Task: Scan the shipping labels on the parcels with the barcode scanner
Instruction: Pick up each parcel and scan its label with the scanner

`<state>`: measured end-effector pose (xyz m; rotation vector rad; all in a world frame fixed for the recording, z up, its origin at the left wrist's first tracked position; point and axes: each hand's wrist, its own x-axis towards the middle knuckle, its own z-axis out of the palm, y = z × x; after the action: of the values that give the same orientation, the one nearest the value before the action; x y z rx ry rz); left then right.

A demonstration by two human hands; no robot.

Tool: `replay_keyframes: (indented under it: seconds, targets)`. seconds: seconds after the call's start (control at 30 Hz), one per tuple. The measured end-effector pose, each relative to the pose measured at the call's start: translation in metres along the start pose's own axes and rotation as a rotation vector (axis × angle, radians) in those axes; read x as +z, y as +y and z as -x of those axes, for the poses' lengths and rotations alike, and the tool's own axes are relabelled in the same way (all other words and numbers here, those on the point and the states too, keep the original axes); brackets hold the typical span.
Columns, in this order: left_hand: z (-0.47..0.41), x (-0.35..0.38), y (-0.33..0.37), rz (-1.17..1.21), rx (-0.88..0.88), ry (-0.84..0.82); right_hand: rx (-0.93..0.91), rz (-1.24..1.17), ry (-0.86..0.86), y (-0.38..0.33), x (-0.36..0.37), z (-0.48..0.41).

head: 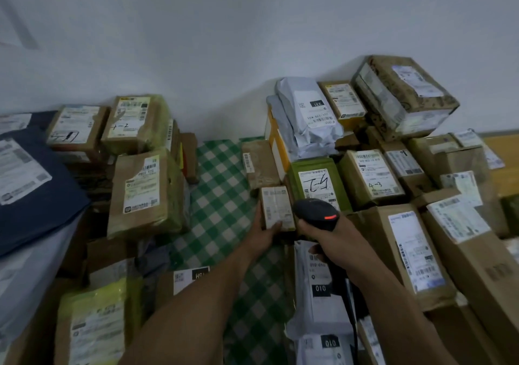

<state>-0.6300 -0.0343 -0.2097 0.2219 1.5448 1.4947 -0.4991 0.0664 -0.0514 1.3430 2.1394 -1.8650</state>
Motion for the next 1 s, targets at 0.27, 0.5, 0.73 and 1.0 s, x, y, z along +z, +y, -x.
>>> replay_keyframes:
  seconds: [0.27, 0.5, 0.73, 1.0]
  targets:
    - [-0.005, -0.003, -0.002, 0.276, -0.199, 0.041, 0.008, -0.02, 0.009, 0.001, 0.0, 0.006]
    - [0.04, -0.01, 0.032, 0.197, -0.001, 0.228, -0.023, -0.064, 0.018, -0.006, 0.002, 0.021]
    - [0.142, -0.042, 0.062, -0.006, 0.143, 0.248, -0.175, -0.037, 0.055, -0.021, 0.019, 0.055]
    - [0.223, -0.063, 0.083, 0.02, 0.15, 0.181, -0.306, -0.028, 0.007, -0.023, 0.047, 0.108]
